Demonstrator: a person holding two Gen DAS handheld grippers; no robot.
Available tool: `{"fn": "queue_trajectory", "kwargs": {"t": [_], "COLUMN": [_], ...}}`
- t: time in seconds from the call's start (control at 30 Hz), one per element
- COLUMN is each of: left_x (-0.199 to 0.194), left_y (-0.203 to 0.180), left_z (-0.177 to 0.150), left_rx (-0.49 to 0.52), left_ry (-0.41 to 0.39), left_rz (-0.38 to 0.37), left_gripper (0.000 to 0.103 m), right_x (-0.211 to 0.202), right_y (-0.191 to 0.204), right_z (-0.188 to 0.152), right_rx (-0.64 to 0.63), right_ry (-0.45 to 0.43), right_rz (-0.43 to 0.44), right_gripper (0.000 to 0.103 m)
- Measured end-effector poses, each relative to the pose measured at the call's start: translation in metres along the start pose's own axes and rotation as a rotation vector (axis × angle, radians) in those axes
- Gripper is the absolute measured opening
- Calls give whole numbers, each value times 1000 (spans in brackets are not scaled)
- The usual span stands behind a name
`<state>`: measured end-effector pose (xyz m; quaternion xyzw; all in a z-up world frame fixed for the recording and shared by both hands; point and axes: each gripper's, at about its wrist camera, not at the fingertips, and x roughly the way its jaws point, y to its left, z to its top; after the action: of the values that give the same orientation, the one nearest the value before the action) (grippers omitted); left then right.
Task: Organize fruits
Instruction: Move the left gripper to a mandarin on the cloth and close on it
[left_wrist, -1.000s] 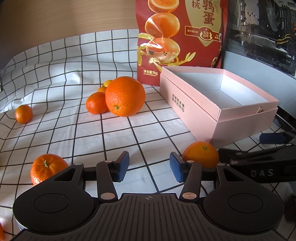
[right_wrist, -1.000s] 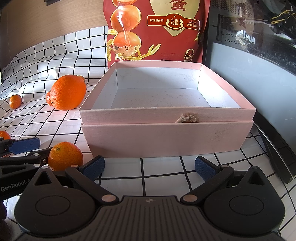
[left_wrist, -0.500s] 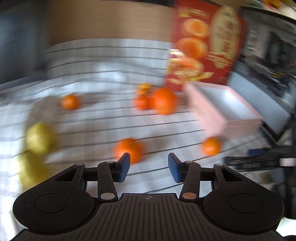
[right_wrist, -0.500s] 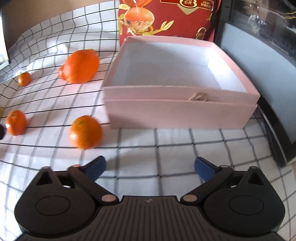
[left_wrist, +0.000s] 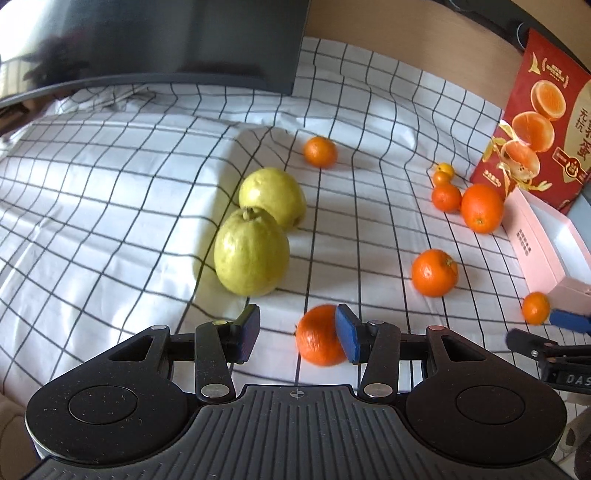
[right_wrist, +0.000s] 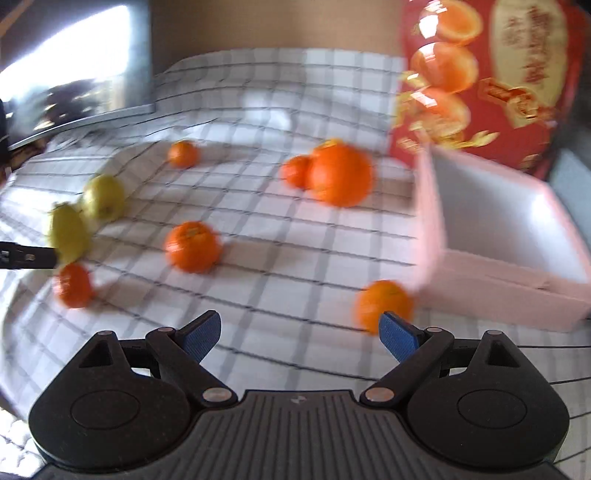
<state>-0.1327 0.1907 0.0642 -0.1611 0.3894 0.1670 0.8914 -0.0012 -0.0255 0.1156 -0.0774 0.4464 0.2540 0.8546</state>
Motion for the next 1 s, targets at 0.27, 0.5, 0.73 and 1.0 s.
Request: {"fn": "queue_trajectory", "kwargs": {"t": [0.27, 0.5, 0.73, 1.0], "left_x": [-4, 11, 26, 43], "left_y": [-1, -11, -20, -29], "left_z": [-10, -10, -10, -10], "left_rx": [34, 86, 119, 145], "left_ry": [13, 38, 43, 66], "left_rz": [-25, -29, -71, -91], "left_gripper": [50, 51, 54, 48], "right_x": [-11, -9, -8, -7], "right_y": [37, 29, 18, 14], "right_z": [-7, -13, -20, -27], "right_rx": [-172, -134, -91, -85], "right_ry": [-24, 3, 36, 58], "right_rz": [-25, -39, -47, -54], "right_gripper": [93, 93, 93, 93]}}
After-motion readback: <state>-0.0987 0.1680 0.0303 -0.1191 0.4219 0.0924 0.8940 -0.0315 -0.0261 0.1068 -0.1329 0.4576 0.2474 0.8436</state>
